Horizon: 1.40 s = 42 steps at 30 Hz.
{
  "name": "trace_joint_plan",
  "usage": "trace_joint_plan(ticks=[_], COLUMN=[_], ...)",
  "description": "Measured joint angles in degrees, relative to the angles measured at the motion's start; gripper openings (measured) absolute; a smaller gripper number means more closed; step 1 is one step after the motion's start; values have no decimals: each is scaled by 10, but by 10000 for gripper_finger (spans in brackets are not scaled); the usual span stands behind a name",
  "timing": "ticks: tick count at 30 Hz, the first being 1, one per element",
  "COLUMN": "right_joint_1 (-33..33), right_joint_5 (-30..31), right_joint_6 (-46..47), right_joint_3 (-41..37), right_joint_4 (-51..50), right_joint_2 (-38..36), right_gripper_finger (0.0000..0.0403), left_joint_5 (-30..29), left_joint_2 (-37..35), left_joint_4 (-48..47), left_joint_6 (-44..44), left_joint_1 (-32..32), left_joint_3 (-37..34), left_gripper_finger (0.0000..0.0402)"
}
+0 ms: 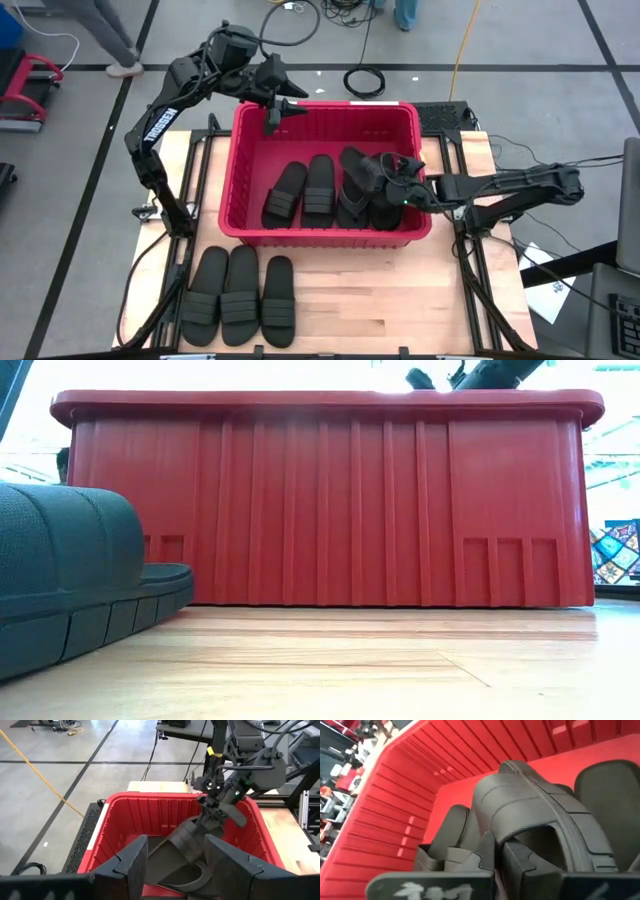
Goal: Pick and place slides into bin
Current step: Put the black slide into the red bin
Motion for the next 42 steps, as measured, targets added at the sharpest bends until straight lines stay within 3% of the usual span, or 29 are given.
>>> trace_joint_plan(ticks=[9, 15, 34, 42], right_joint_1=[-39, -41, -41, -40], right_joint_5=[-86, -98, -97, -112], right_joint_6=[-24, -28, -60, -76], right_joint_3=[0, 0, 0, 1], right_joint_4=[-4, 32, 14, -27], right_joint_2=[37, 48, 12, 2], right_gripper_finger=[0, 6, 138, 159], left_joint_5=[0, 0, 0, 0], left_joint_2=[0, 0, 0, 0], left_joint_4=[-2, -3, -7, -7], left_joint_6=[-4, -2, 14, 14], left_joint_1=[0, 0, 0, 0], left_joint_3=[0, 0, 0, 0], left_gripper_finger=[191, 191, 191, 191])
